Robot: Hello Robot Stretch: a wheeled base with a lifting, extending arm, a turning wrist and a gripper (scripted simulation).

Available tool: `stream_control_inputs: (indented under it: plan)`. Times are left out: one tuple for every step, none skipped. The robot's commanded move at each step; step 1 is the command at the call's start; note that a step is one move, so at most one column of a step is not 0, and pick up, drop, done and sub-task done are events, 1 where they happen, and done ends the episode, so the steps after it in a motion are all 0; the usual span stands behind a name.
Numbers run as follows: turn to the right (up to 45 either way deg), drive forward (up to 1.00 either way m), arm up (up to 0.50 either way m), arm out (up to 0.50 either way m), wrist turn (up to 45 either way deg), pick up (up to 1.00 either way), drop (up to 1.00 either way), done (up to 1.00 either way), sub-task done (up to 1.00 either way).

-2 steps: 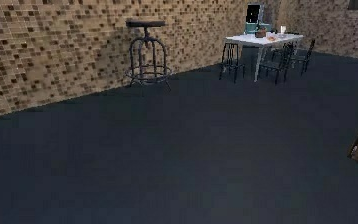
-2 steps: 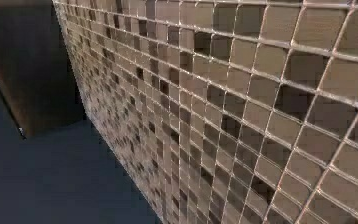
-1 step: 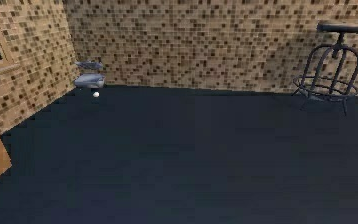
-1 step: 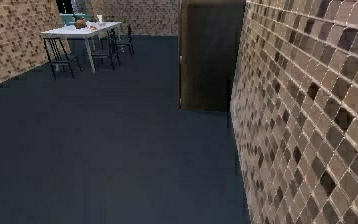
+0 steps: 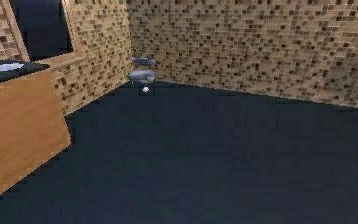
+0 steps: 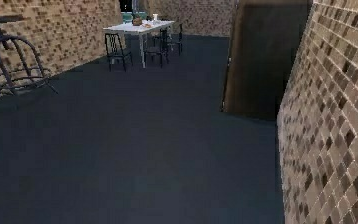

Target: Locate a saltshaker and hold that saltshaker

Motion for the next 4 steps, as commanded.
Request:
stream_control_inputs:
  plan:
    - [0.0, 0.75, 0.00, 0.00, 0.0, 0.00, 0.00, 0.00, 0.00]
    - [-45.0, 0.00, 0.00, 0.00, 0.0, 0.00, 0.00, 0.00, 0.00]
    - [-24.0, 0.00, 0.00, 0.00, 0.0, 0.00, 0.00, 0.00, 0.00]
    - [0.0, 1.00, 0.00, 0.00, 0.0, 0.00, 0.00, 0.00, 0.00]
